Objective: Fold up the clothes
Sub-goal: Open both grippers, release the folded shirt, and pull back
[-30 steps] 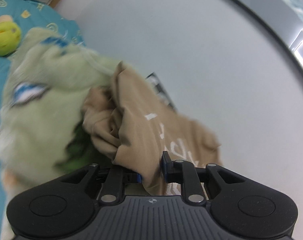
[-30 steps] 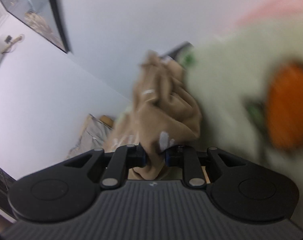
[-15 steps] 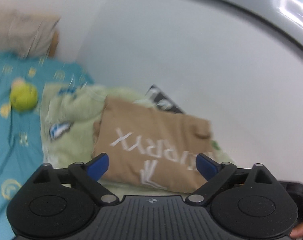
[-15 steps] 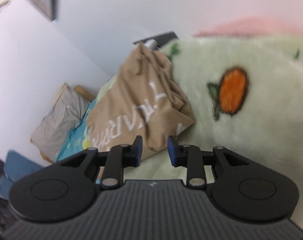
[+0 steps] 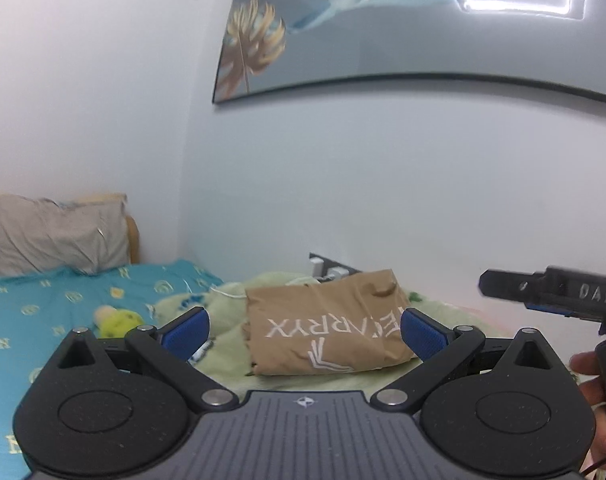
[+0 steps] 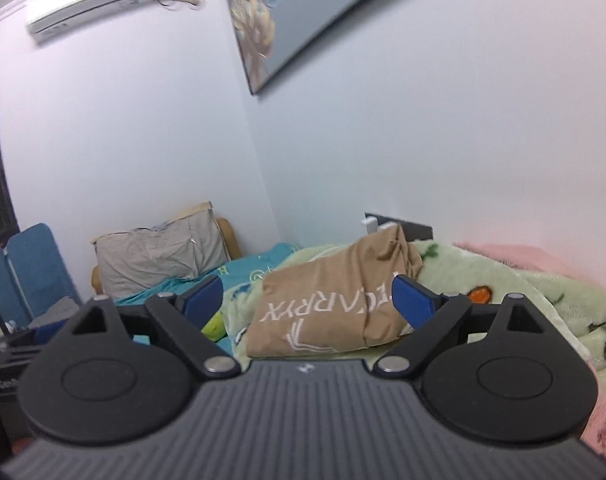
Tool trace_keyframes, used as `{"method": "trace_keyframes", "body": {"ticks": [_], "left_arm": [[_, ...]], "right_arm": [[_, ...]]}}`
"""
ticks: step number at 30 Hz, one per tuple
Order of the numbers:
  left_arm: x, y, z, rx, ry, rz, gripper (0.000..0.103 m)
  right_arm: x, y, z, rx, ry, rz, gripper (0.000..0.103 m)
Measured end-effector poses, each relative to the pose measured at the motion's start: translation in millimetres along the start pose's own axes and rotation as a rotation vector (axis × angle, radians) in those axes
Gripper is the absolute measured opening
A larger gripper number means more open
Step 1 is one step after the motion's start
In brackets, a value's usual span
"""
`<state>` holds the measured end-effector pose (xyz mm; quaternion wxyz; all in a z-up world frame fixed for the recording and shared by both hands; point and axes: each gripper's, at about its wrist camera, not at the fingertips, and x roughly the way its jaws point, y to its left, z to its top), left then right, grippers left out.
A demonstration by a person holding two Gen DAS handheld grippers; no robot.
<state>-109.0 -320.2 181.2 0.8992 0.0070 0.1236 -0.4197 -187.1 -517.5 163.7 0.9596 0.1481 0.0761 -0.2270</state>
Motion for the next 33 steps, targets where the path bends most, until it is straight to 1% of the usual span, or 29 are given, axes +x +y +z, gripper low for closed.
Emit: {"method": "trace_keyframes", "body": {"ticks": [4, 8, 10, 12, 14, 16, 19, 23, 28, 33], "left_arm": [[-30, -1, -10, 0.026, -0.047, 0.004, 0.103], [-47, -1, -22, 0.054, -0.061, -0.005, 0.103], [-54, 2, -27, 0.044, -0.073, -0.007, 0.103], [-58, 6, -31, 0.031, -0.080, 0.001, 0.103], [-62, 9, -34, 0.034, -0.089, 0.030, 0.103], [-64, 13, -37, 0.036, -0.097, 0.052, 0.103], [-64, 22, -40, 0.016, -0.094, 0.053, 0.103], [-61, 30, -47, 0.010, -0.084, 0.056, 0.103], [-52, 38, -54, 0.001, -0.056, 0.059, 0.103], [-50, 40, -60, -0.001, -0.045, 0.070, 0.103]], "right_arm": [[-10, 15, -19, -0.032, -0.028, 0.007, 0.093], [-24, 30, -31, -0.062, -0.046, -0.001, 0.093], [-28, 35, -37, -0.073, -0.059, -0.007, 0.093], [-34, 41, -43, -0.091, -0.071, -0.014, 0.093], [-36, 48, -47, -0.113, -0.084, -0.016, 0.093], [-39, 54, -49, -0.129, -0.091, -0.027, 0.093], [-44, 64, -51, -0.167, -0.110, -0.031, 0.093], [-37, 70, -57, -0.207, -0.105, -0.048, 0.093], [-27, 68, -60, -0.196, -0.087, -0.055, 0.093], [-25, 67, -60, -0.205, -0.089, -0.061, 0.093]]}}
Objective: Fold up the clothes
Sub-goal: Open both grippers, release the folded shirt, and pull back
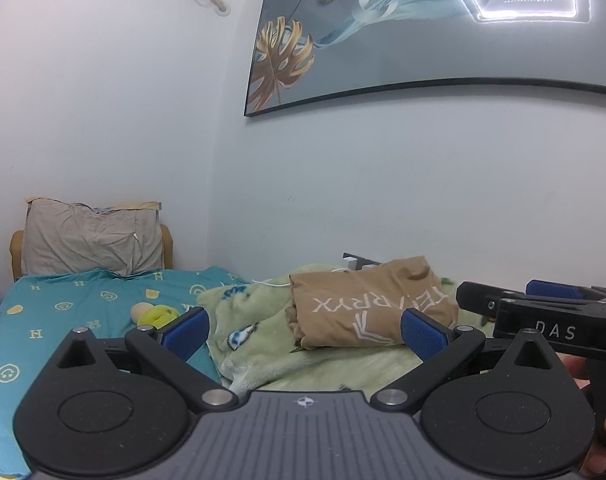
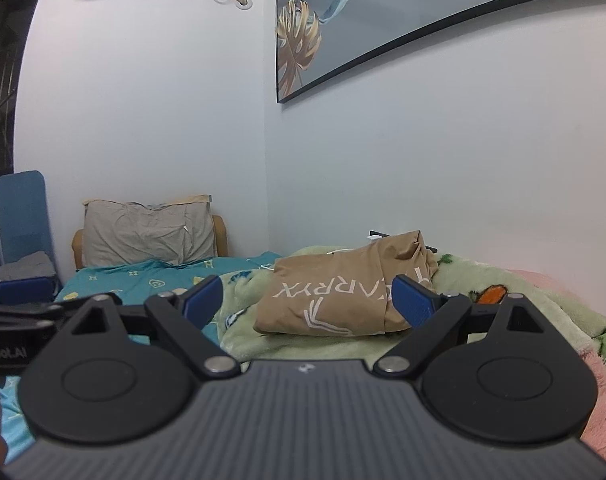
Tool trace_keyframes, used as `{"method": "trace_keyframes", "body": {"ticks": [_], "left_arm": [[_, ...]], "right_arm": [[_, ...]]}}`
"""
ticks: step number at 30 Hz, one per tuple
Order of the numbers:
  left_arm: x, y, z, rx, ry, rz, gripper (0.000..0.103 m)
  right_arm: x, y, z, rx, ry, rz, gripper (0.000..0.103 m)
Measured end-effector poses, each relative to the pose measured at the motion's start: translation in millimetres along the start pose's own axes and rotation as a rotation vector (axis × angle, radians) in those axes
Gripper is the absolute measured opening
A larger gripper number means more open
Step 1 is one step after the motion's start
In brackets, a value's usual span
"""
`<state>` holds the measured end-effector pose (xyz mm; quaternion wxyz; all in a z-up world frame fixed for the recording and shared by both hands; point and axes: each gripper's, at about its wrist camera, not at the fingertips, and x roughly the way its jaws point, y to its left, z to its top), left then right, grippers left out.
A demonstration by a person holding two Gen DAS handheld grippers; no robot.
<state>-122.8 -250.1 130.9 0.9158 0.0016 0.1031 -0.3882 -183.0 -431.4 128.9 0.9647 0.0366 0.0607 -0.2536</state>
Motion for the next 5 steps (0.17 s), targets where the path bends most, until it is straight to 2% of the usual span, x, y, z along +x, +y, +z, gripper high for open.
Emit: {"method": "trace_keyframes", "body": {"ticks": [5], "left_arm": [[0.7, -0.9, -0.3, -0.003, 0.005, -0.004, 0.103]], "right_arm": [[-3.7, -3.8, 1.6, 0.007, -0.005, -0.005, 0.093]]}}
